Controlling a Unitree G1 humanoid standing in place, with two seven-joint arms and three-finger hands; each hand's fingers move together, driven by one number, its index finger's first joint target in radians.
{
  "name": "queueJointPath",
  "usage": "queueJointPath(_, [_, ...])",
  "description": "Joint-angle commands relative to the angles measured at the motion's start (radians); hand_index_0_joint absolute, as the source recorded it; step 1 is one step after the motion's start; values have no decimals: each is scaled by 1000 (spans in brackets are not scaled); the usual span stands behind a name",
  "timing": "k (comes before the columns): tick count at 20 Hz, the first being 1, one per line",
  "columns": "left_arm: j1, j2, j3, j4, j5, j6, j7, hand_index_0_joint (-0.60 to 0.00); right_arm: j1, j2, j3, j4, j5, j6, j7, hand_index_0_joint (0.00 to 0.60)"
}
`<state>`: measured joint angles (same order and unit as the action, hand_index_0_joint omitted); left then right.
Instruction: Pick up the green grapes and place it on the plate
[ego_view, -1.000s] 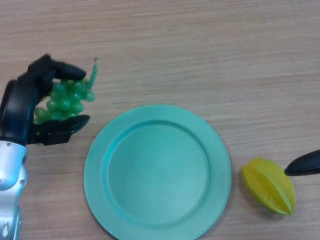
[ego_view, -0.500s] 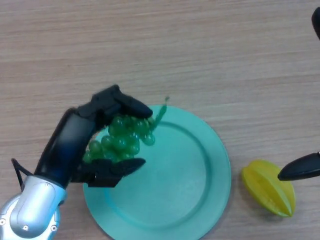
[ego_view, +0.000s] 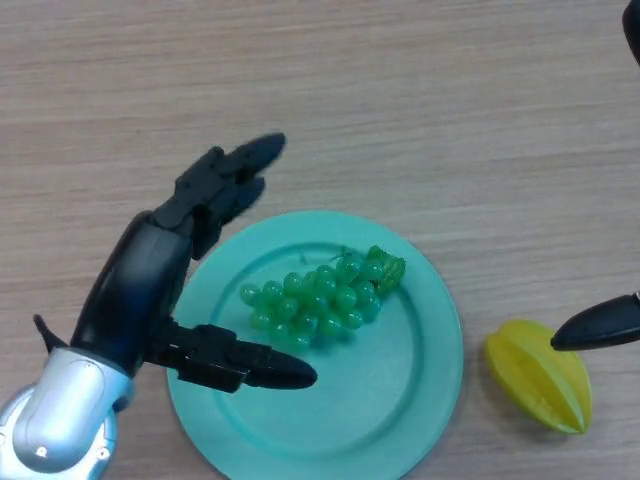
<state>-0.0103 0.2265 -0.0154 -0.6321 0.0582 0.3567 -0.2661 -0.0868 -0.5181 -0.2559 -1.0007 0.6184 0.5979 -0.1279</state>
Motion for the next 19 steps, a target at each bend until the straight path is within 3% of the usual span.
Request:
queueJointPath(1, [-54,27,125,-113,-88,-45,7,0,-26,-13,-54,-46,-23,-96,7,0])
queueJointPath(6, [-55,78,353,-182,-434,10,23,0,-61,-57,-48,-46,17,-84,-37,0])
queueJointPath(10, [-38,128,439,-118,-474,-86,14,0,-90,-71,-5,-46,1,-81,-60,0])
queueJointPath(13, [-41,144,455,-92,-454,-112,16,0,-116,-60,-16,-46,1,-45,-39,0])
queueJointPath(19, [-48,150,449,-105,-432,-107,27,0,-142,19,-54,-46,-49,5,41,0])
